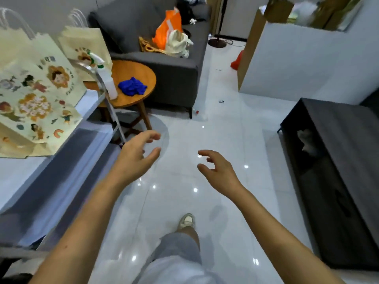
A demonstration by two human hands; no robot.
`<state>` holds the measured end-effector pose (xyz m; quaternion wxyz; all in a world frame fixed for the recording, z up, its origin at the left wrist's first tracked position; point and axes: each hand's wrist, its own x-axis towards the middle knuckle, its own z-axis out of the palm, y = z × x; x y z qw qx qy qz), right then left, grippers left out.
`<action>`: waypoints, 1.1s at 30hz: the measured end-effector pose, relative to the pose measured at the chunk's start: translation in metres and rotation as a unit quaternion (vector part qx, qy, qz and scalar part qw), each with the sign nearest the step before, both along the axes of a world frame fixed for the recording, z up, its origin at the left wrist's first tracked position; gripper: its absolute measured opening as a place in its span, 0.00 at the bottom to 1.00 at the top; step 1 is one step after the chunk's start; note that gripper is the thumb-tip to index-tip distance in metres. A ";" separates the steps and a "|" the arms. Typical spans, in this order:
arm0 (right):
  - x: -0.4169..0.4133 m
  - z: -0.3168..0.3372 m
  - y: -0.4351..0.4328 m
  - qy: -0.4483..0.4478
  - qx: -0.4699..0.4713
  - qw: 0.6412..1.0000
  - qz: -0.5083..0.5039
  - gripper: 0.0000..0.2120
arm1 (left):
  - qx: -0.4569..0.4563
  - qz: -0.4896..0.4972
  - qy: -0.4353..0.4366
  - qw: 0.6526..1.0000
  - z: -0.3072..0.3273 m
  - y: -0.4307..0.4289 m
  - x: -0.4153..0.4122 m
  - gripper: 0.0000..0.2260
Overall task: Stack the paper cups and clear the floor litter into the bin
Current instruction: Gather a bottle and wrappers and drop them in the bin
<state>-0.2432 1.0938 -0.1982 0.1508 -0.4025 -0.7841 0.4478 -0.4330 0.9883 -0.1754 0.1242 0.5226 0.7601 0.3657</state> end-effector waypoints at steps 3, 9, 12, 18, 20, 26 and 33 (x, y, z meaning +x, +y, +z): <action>0.003 0.005 0.073 0.013 0.006 0.999 -0.033 0.17 | 0.002 -0.031 -0.001 1.000 0.006 0.090 -0.003 0.14; 0.027 0.036 0.244 0.010 0.023 0.993 -0.112 0.17 | 0.023 -0.116 -0.004 0.993 0.046 0.289 0.010 0.14; 0.041 0.044 0.323 0.018 0.025 0.988 -0.154 0.17 | 0.001 -0.157 0.009 0.988 0.053 0.382 0.025 0.14; 0.068 0.021 0.466 0.019 0.016 0.989 -0.148 0.17 | -0.027 -0.164 -0.035 0.985 0.027 0.535 0.060 0.12; 0.078 0.011 0.521 0.013 0.019 0.991 -0.131 0.17 | -0.020 -0.141 -0.048 0.989 0.016 0.584 0.071 0.11; 0.092 0.013 0.663 -0.007 0.010 0.998 -0.068 0.17 | -0.054 -0.056 -0.051 0.996 0.003 0.687 0.074 0.11; 0.029 -0.003 0.794 -0.028 -0.010 0.999 0.012 0.17 | -0.088 0.040 -0.021 0.995 -0.018 0.778 0.021 0.14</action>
